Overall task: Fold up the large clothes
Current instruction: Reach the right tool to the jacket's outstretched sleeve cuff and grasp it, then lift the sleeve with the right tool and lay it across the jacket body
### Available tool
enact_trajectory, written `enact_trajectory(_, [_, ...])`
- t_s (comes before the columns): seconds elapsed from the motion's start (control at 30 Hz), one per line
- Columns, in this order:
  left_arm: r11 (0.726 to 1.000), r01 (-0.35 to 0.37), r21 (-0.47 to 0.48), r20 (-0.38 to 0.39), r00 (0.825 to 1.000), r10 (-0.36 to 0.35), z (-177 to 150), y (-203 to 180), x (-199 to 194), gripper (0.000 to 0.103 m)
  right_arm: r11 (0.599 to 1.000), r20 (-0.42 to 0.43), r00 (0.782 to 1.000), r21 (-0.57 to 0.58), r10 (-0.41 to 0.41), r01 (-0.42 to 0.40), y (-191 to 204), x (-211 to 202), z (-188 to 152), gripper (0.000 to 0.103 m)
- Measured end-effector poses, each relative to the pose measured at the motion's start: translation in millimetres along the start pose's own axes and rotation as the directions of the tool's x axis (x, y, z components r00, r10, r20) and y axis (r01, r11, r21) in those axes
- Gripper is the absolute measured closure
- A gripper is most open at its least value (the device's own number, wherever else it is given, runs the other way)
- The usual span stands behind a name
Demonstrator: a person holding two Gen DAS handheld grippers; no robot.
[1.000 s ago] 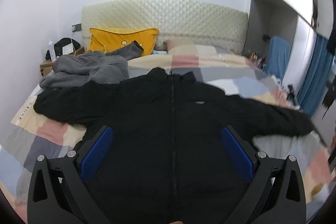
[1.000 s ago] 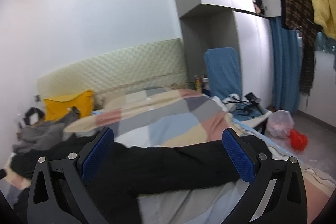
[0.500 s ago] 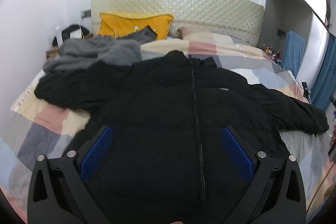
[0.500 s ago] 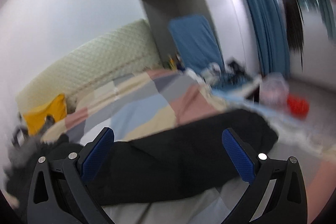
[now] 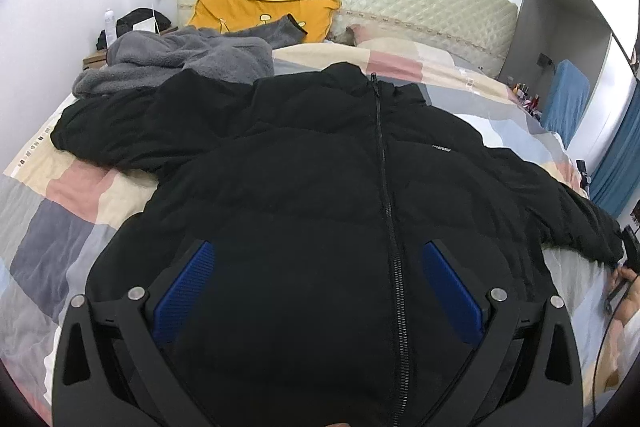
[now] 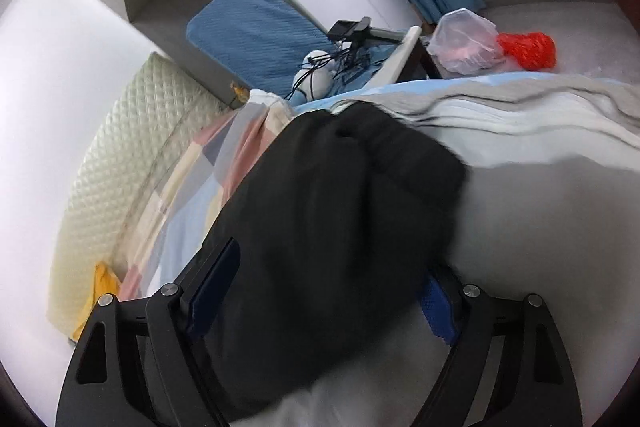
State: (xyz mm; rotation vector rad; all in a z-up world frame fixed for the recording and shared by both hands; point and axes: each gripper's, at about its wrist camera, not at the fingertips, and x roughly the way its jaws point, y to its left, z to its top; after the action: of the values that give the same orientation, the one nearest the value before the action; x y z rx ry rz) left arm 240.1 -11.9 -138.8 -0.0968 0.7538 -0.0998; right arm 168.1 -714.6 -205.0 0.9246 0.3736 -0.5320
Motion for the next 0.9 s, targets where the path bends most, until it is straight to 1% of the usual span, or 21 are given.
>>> enact_trajectory(0.1, [1.000,-0.006,-0.003,-0.009,1.000,0.006,-2,3,3,0.000,1.000,0.018,1.000,-0.024,-0.016,0.016,9,8,6,0.021])
enact_trajectory(0.13, [1.000,-0.002,-0.011,-0.014,1.000,0.002,-2,5,3,0.000,1.000,0.022,1.000,-0.024,-0.008,0.008,11,10,10,0.023])
enact_trajectory(0.17, [1.000,0.003,-0.019,-0.015,1.000,-0.003,-2,7,3,0.000,1.000,0.026,1.000,-0.026,-0.010,0.010,15,11,13,0.053])
enact_trajectory(0.2, [1.000,0.007,-0.024,-0.013,1.000,-0.007,-1,8,1,0.000,0.999,0.024,0.999,-0.029,-0.020,0.021,19,10,17,0.079])
enact_trajectory(0.23, [1.000,0.009,-0.029,-0.007,1.000,-0.009,0,11,-1,0.000,0.998,-0.006,0.999,-0.048,-0.050,0.049,23,12,22,0.089])
enact_trajectory(0.3, [0.999,-0.004,-0.047,0.017,1.000,0.005,2,18,-8,0.000,0.995,-0.047,0.996,-0.076,-0.074,0.070,28,15,32,0.091])
enact_trajectory(0.33, [0.998,-0.013,-0.056,0.023,1.000,0.014,3,22,-10,0.000,0.990,-0.051,0.995,-0.121,-0.085,0.078,37,11,38,0.093])
enact_trajectory(0.4, [0.997,-0.014,-0.073,0.023,1.000,0.016,4,29,-11,0.000,0.978,-0.017,0.996,-0.192,-0.089,0.084,53,7,51,0.095])
enact_trajectory(0.5, [0.996,-0.006,-0.092,0.009,1.000,0.007,4,35,-9,0.000,0.966,0.013,0.996,-0.244,-0.083,0.083,74,-6,66,0.097])
enact_trajectory(0.6, [0.997,-0.033,-0.073,-0.003,0.999,0.033,5,33,-8,0.000,0.954,0.035,0.997,-0.290,-0.073,0.080,94,-16,77,0.097])
enact_trajectory(0.73, [0.998,-0.063,-0.024,0.021,0.998,0.063,5,26,-12,0.000,0.937,0.044,0.998,-0.344,-0.043,0.056,122,-24,85,0.097])
enact_trajectory(0.83, [0.998,-0.057,0.000,0.025,0.998,0.057,5,24,-13,0.000,0.930,0.048,0.999,-0.367,-0.013,0.030,146,-36,89,0.097])
enact_trajectory(0.9, [0.998,-0.064,0.016,0.026,0.998,0.063,5,24,-14,0.000,0.920,0.066,0.998,-0.390,-0.016,0.041,164,-46,86,0.096])
